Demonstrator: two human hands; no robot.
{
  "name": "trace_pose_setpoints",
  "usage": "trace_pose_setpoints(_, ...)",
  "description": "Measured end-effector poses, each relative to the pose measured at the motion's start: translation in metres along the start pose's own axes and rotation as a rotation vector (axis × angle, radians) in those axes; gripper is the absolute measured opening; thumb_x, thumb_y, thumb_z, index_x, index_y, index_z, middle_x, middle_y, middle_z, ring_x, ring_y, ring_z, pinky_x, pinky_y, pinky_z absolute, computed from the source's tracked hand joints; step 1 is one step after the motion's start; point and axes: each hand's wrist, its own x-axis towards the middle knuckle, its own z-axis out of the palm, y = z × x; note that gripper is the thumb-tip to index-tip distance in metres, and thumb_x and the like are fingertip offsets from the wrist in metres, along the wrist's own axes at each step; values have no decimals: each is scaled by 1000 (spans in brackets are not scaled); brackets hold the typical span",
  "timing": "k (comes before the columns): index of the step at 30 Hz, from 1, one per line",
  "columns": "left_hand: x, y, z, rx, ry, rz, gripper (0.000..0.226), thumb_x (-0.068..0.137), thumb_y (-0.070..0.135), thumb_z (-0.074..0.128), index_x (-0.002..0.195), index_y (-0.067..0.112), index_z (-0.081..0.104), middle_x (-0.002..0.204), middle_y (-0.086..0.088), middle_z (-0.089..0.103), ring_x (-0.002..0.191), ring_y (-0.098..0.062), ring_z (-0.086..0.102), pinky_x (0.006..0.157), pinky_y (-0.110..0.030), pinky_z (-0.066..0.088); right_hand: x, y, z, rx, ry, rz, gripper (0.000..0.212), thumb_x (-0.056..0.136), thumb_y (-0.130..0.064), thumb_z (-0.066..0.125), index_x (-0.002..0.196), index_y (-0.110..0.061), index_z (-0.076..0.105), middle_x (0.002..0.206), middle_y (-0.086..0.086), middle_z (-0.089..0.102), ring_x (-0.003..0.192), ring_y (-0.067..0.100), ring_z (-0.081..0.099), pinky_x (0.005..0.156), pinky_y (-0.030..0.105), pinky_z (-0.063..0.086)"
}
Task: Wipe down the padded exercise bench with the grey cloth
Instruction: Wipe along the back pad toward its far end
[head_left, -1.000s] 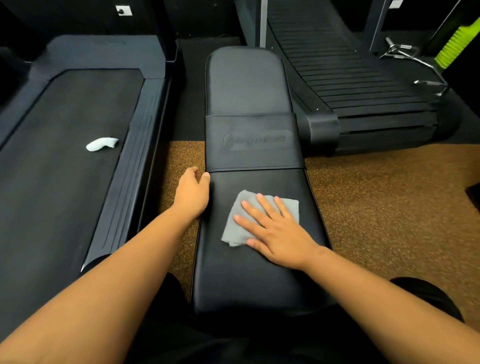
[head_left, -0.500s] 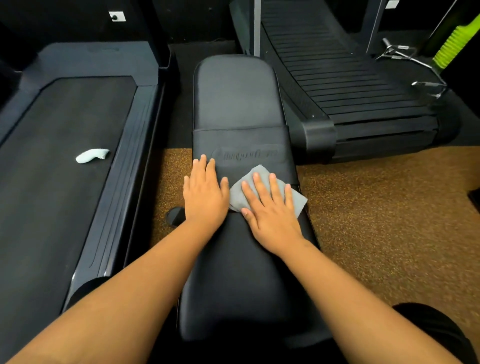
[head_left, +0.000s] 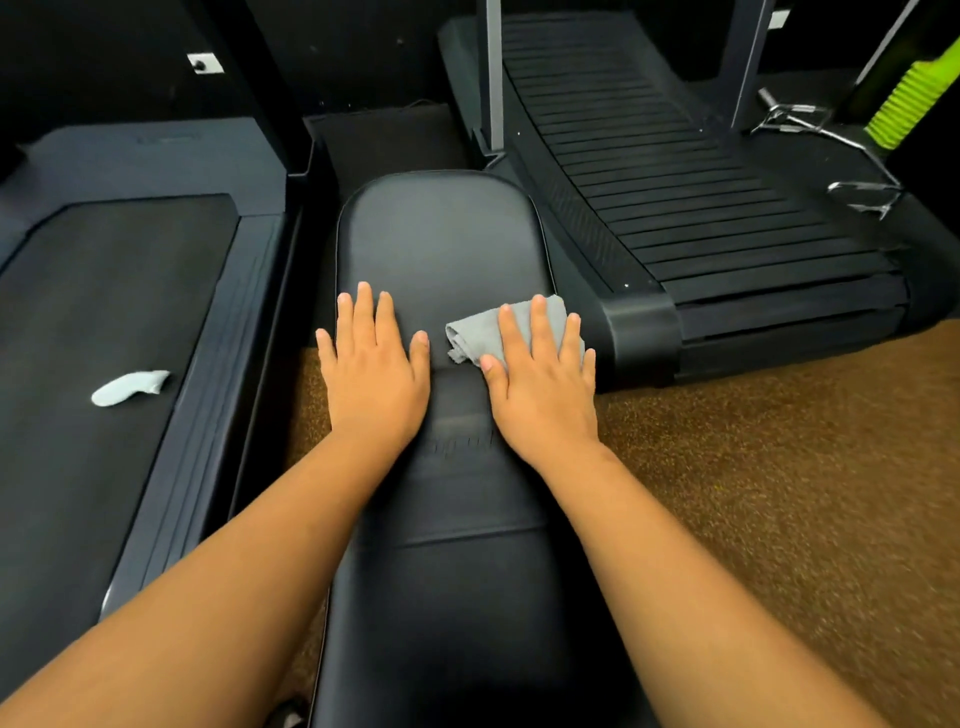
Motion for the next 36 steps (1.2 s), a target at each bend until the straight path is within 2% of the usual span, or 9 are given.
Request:
trace_pose_setpoints(4,12,4,4,8,-15,-57,68,99,55,23,153,15,19,163,-3,9,150,-20,1,119,-51,11,-28,-3,7,-43,105,74,60,102,-50,24,156,-24,19,164,9,10,141,49,22,106,57,37)
trace_pose_setpoints(7,14,5,5,21,-21,-76,68,98,56,23,153,17,20,162,-2,12,150,-19,4,119,-49,14,-33,-8,8,-34,91,182,63,102,-49,26,156,-19,19,163,12,14,131,47,38,96,53,46)
trace_pose_setpoints(13,16,7,5,68,-68,-103,69,93,52,31,152,15,25,161,-4,17,149,-23,11,117,-50,19,42,-18,-4,32,91,343,65,100,-47,28,154,-11,24,153,22,32,126,44,46,89,53,50)
trace_pose_setpoints(19,17,9,2,90,-92,-116,71,91,49,34,151,13,27,161,-5,19,149,-23,11,117,-51,20,152,-20,-21,102,77,324,66,101,-48,31,156,-15,15,148,17,35,120,36,47,90,48,45)
trace_pose_setpoints(21,18,8,2,94,-92,-116,71,90,48,35,151,13,28,161,-4,19,149,-22,10,117,-51,20,189,-22,-27,107,64,311,62,102,-49,31,154,-17,21,142,14,40,116,34,48,87,47,44)
trace_pose_setpoints(24,17,6,2,98,-83,-111,71,89,47,37,151,13,30,160,-4,19,149,-22,10,116,-49,19,231,-27,-34,79,77,255,46,101,-50,32,131,-17,47,121,10,52,105,34,52,75,42,39)
trace_pose_setpoints(26,17,6,3,101,-81,-106,71,88,46,36,151,13,29,161,-4,19,149,-21,10,116,-48,18,253,-35,-37,24,72,177,42,100,-50,33,115,-17,55,113,7,56,101,34,53,73,41,35)
trace_pose_setpoints(32,19,3,5,103,-58,-94,73,85,45,38,150,11,31,159,-7,23,148,-24,16,114,-51,22,270,-92,-28,-113,46,-208,40,99,-52,34,107,-25,62,106,-1,62,97,29,52,74,41,27)
trace_pose_setpoints(36,21,4,4,99,-73,-101,73,83,44,40,149,12,31,159,-7,24,148,-24,16,114,-50,20,267,-75,-31,-119,17,-355,45,98,-59,30,114,-28,60,108,-1,61,98,30,53,73,41,29)
